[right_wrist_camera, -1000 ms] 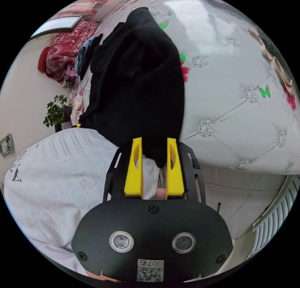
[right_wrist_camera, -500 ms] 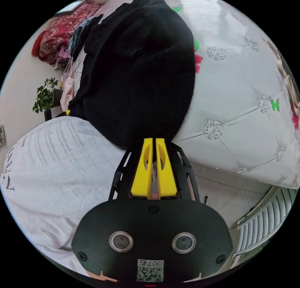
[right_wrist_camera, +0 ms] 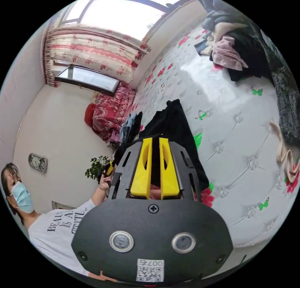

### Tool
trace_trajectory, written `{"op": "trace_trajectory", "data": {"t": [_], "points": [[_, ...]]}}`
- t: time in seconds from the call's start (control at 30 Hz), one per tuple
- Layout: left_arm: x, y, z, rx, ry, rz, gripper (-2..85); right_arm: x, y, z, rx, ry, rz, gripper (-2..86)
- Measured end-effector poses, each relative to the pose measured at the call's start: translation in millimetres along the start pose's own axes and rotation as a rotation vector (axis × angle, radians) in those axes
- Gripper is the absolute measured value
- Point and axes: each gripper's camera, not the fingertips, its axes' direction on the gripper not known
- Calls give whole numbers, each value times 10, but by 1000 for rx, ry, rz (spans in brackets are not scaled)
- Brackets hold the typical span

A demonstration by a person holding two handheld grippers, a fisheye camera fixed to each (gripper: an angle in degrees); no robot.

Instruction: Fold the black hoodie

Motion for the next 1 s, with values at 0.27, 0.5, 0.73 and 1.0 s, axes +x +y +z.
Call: {"op": "trace_trajectory", "data": {"t": [0.27,0.5,0.73,1.0], "points": [[-39,409,560,-217,-360,209,73,78,301,496,-178,330,-79,86],[-233,831,1007,-390,-466,302,97,288,603,533,-297,375,-44,110],[-567,668,1737,-602,-586,291,45,362,312,1123,-584,490,-91,73],[-630,850,445,-481,-139,180,-1,384,505,335,-411,166,0,19]]}}
